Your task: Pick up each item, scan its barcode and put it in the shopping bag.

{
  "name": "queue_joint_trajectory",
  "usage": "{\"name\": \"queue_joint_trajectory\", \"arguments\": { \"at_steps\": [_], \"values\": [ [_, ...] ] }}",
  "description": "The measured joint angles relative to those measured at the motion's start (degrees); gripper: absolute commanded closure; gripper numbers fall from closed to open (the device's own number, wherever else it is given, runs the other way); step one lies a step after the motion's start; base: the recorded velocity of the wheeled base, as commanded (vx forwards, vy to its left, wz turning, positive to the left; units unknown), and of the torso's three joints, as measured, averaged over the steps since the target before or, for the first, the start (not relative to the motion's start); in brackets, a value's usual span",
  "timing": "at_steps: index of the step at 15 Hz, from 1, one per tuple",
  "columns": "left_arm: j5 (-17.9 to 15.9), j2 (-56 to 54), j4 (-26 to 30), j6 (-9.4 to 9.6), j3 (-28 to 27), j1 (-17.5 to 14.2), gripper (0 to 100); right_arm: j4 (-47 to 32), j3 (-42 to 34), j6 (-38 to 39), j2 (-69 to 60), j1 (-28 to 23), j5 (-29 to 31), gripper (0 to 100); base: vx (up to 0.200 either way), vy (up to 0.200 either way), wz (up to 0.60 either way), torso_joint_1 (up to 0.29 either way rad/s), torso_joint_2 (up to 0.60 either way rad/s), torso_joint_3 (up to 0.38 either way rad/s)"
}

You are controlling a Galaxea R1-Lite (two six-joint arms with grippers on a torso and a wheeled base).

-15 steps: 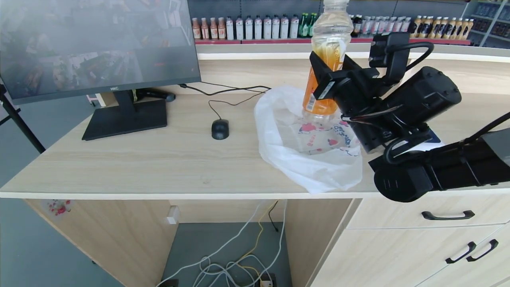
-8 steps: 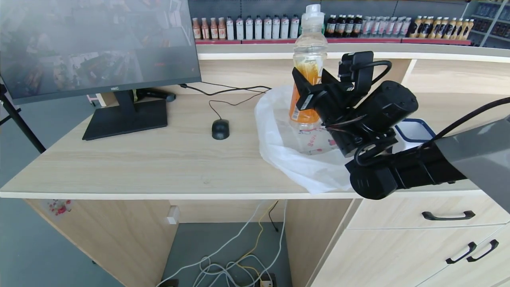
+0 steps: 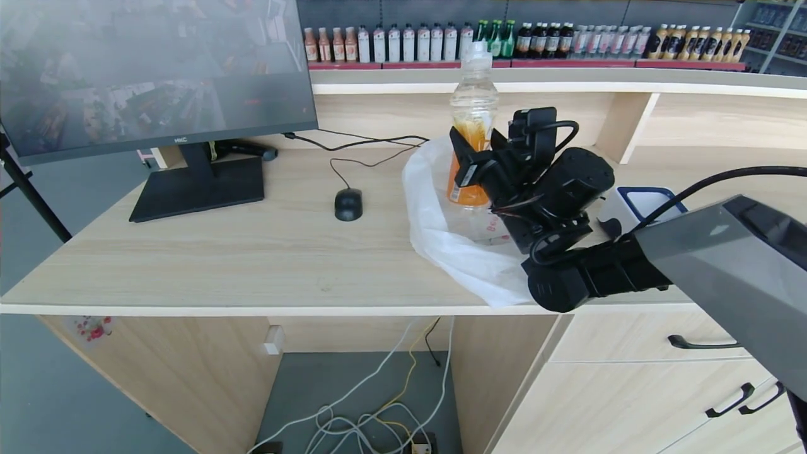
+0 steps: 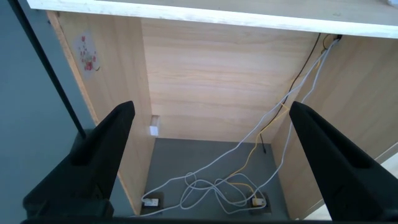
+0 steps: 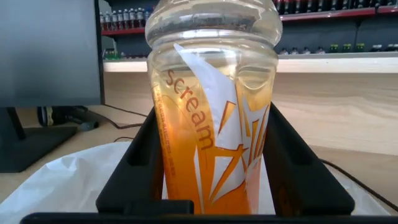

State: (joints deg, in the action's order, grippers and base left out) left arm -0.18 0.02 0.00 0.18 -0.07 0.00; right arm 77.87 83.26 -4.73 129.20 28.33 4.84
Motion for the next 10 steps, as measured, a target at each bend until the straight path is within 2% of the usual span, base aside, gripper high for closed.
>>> {"name": "queue_joint_trajectory", "arguments": {
  "at_steps": [10],
  "values": [
    [0.0,0.0,0.0,-0.02,0.0,0.0,0,-1.8,-1.6,0.0,1.3,-0.1,0.0,100,0.000,0.000,0.00,0.000,0.00,0.000]
  ]
}}
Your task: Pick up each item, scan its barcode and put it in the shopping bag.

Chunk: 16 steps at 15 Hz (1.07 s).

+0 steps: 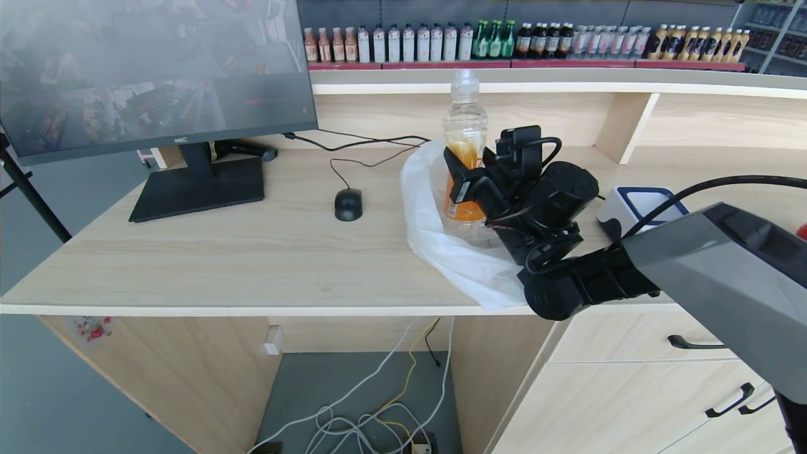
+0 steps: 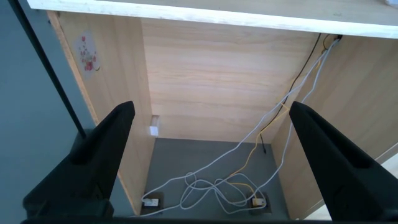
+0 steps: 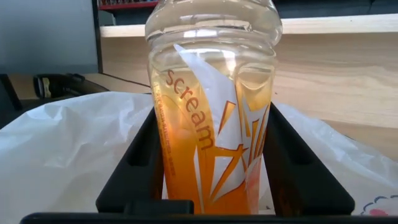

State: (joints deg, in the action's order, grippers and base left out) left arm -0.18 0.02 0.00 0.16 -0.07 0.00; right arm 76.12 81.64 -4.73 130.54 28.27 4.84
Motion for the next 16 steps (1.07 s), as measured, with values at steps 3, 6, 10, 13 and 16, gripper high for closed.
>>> {"name": "queue_joint_trajectory", "arguments": {
  "at_steps": [3,6,10,13,16],
  "values": [
    [0.0,0.0,0.0,-0.06,0.0,0.0,0,-0.5,-1.1,0.0,-0.2,-0.4,0.1,100,0.000,0.000,0.00,0.000,0.00,0.000],
    [0.0,0.0,0.0,-0.02,0.0,0.0,0,-1.0,-1.7,0.0,-0.5,-0.4,1.1,100,0.000,0.000,0.00,0.000,0.00,0.000],
    [0.0,0.0,0.0,-0.06,0.0,0.0,0,-1.1,-4.6,0.0,-1.9,-0.4,1.2,100,0.000,0.000,0.00,0.000,0.00,0.000],
    [0.0,0.0,0.0,0.00,0.0,0.0,0,-1.1,-8.3,0.1,-4.1,-0.4,1.2,100,0.000,0.000,0.00,0.000,0.00,0.000],
    [0.0,0.0,0.0,0.00,0.0,0.0,0,-0.9,-10.9,1.1,-5.7,-0.2,1.2,100,0.000,0.000,0.00,0.000,0.00,0.000]
  ]
}}
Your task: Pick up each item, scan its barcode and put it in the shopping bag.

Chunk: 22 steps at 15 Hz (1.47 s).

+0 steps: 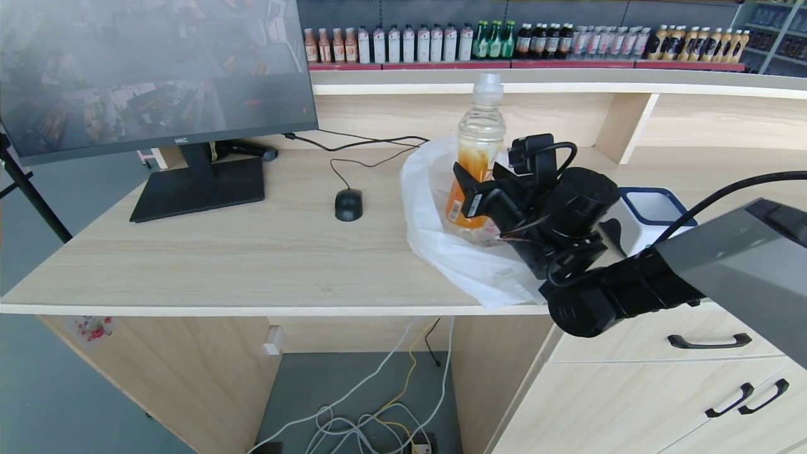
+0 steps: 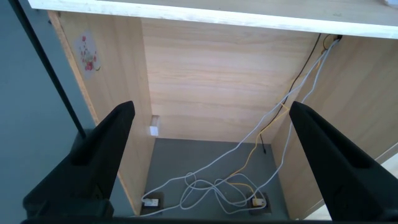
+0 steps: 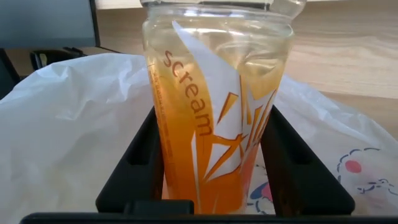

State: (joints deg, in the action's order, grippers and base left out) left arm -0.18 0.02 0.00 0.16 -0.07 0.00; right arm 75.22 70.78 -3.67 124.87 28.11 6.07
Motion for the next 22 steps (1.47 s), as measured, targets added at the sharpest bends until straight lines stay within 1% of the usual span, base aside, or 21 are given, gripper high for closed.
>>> {"name": "queue_joint_trajectory", "arguments": {
  "at_steps": [5,13,14,22],
  "values": [
    [0.0,0.0,0.0,0.00,0.0,0.0,0,0.5,-4.9,1.1,-1.6,0.3,0.0,100,0.000,0.000,0.00,0.000,0.00,0.000],
    [0.0,0.0,0.0,0.02,0.0,0.0,0,0.6,-6.8,1.4,-2.1,0.4,0.0,100,0.000,0.000,0.00,0.000,0.00,0.000],
    [0.0,0.0,0.0,0.02,0.0,0.0,0,0.9,-6.9,1.4,-2.1,0.4,0.0,0,0.000,0.000,0.00,0.000,0.00,0.000],
    [0.0,0.0,0.0,0.00,0.0,0.0,0,4.2,-8.2,1.5,-2.3,0.2,0.0,0,0.000,0.000,0.00,0.000,0.00,0.000]
  ]
}}
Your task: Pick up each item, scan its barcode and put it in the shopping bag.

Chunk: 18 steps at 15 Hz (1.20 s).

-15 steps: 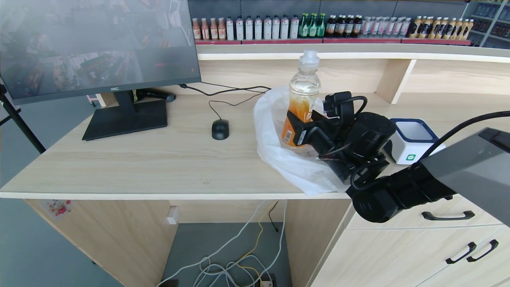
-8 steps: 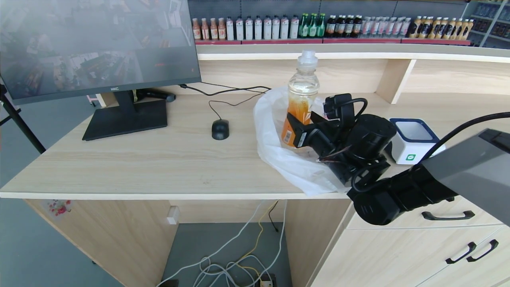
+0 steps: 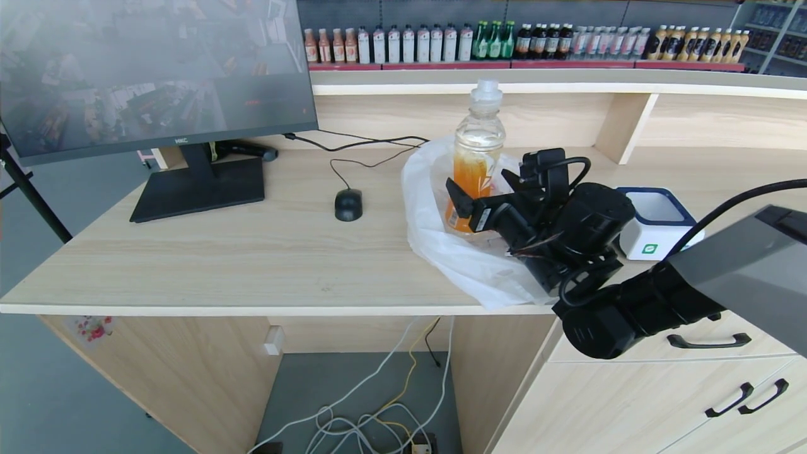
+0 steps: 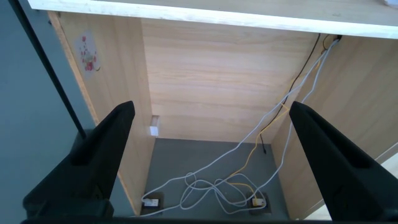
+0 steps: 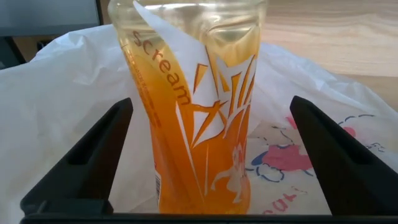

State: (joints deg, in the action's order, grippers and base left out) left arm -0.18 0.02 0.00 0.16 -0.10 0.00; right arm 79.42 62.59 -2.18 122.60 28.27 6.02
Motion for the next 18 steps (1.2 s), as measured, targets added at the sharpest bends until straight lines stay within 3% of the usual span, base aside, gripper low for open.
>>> {"name": "queue_joint_trajectory", "arguments": {
  "at_steps": [4,10,13,18],
  "values": [
    [0.0,0.0,0.0,0.02,0.0,0.0,0,0.5,-1.5,0.0,-2.1,0.0,0.0,0,0.000,0.000,0.00,0.000,0.00,0.000],
    [0.0,0.0,0.0,0.02,0.0,0.0,0,10.0,-11.0,-0.2,-7.0,0.1,-0.4,0,0.000,0.000,0.00,0.000,0.00,0.000],
    [0.0,0.0,0.0,0.00,0.0,0.0,0,10.5,-15.2,0.3,-8.8,0.5,-0.3,0,0.000,0.000,0.00,0.000,0.00,0.000],
    [0.0,0.0,0.0,-0.06,0.0,0.0,0,10.5,-20.6,0.3,-13.5,4.8,0.0,0,0.000,0.000,0.00,0.000,0.00,0.000]
  ]
}}
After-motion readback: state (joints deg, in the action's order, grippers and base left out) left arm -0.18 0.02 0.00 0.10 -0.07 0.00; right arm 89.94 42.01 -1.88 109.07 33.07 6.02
